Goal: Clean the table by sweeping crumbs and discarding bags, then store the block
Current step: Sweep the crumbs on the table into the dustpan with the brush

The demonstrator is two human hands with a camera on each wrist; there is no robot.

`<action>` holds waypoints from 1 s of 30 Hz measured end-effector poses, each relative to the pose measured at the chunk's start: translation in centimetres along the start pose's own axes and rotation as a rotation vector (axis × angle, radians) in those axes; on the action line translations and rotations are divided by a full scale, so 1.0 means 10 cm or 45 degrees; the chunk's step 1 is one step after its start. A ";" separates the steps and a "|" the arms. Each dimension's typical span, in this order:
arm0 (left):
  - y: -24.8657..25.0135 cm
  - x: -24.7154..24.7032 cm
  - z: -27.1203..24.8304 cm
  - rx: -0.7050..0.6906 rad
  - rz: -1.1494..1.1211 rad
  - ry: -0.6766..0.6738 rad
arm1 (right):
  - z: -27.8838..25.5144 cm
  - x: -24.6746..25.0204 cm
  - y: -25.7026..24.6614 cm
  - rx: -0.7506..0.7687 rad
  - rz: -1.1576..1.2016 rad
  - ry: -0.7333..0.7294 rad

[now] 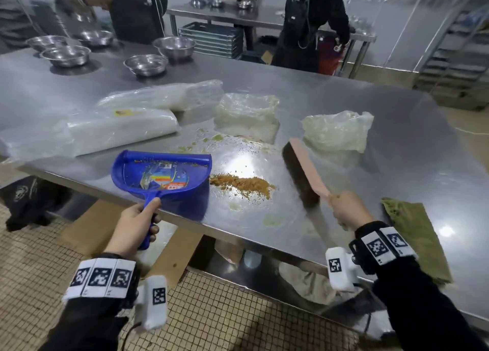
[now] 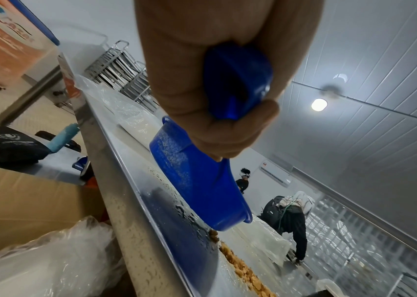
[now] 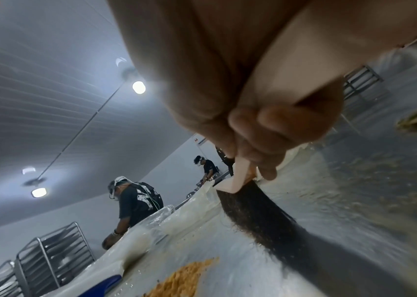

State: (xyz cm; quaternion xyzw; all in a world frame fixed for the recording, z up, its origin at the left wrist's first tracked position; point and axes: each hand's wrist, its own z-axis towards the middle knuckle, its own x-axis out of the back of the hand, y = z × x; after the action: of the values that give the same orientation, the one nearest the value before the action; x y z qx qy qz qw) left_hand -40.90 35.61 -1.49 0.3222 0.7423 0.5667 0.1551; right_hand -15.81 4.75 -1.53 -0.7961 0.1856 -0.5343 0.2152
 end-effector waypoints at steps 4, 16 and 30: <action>-0.01 0.15 0.04 -0.009 0.031 -0.062 | -0.31 -0.18 -0.17 -0.045 -0.026 -0.012; -0.16 0.84 0.11 -0.020 0.044 -0.167 | -0.82 -1.02 -1.12 0.051 -0.143 -0.064; -0.18 1.28 0.10 -0.038 -0.003 -0.064 | -1.17 -1.30 -1.62 0.236 -0.146 0.063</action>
State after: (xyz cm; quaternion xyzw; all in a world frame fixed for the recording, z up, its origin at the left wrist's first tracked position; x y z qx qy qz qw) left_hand -50.38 44.44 -1.75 0.3332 0.7300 0.5692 0.1792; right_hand -30.34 23.42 1.16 -0.7687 0.0947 -0.5800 0.2525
